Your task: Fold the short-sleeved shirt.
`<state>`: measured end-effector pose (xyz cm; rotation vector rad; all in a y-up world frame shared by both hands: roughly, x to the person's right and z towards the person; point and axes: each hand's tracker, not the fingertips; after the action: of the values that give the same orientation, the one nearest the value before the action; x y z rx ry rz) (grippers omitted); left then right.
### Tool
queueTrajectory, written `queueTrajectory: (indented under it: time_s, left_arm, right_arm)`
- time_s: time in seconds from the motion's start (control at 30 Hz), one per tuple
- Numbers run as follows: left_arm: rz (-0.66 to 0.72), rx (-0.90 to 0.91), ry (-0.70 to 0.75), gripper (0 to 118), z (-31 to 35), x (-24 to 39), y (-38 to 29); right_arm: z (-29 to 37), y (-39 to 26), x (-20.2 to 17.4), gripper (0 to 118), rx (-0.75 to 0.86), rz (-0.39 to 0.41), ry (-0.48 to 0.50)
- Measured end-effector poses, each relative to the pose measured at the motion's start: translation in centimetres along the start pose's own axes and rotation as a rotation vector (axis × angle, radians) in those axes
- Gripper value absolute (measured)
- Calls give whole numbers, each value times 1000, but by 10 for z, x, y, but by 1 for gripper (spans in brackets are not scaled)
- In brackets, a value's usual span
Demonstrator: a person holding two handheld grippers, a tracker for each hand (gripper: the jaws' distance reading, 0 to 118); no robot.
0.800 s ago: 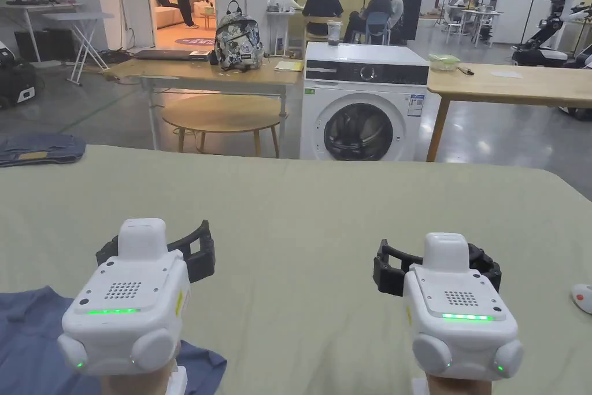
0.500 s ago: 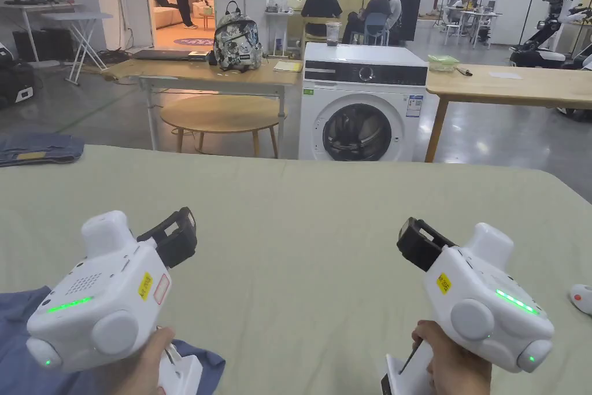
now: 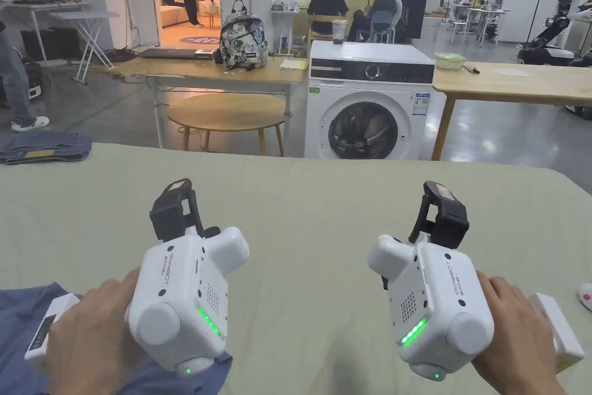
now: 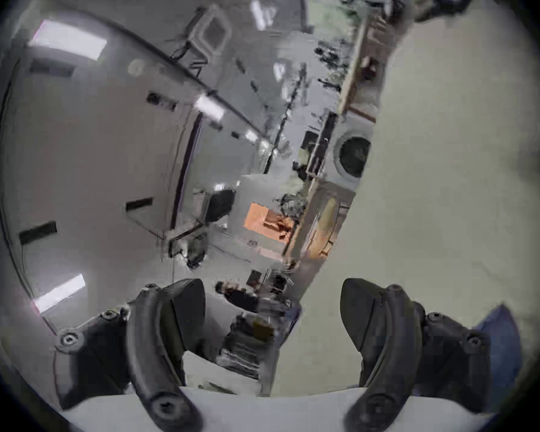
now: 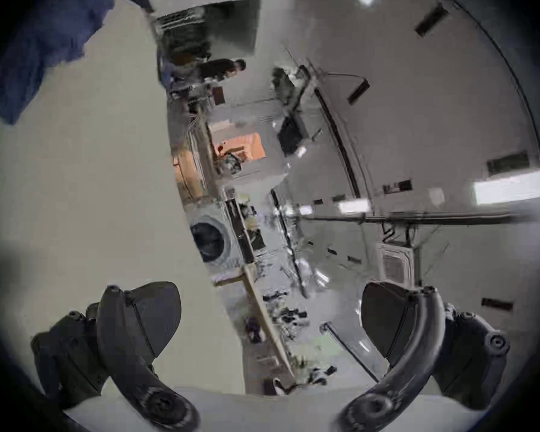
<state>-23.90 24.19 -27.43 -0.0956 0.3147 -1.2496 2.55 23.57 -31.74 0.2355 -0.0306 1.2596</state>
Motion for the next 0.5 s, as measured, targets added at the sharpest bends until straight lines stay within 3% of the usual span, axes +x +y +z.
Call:
queueTrajectory:
  time_s: [0.07,0.1,0.23,0.33,0.4,0.47,0.5]
  left_arm:
    - [106,-37,-54,92,-6,1,-5]
    - [218,-41,-86,92,-6,-3,-6]
    - [817,-57,-199,92,4,-35,-12]
    - [1155,-71,-225,92,2,-43,-25]
    - [1347,-74,-246,92,2,-45,-36]
    - [1466,-39,-261,92,4,-44,-39]
    - [1462,-45,-238,92,6,-42,-39]
  right_arm:
    - [1,2,0,115,-34,-56,20]
    - [2,4,2,115,-62,-146,58]
    - [8,1,23,115,-198,-659,178]
    - [8,-5,27,115,-319,-1000,218]
    - [4,-12,23,115,-356,-1175,250]
    - [6,-15,21,115,-360,-1276,239]
    - [7,-16,20,115,-349,-1282,215]
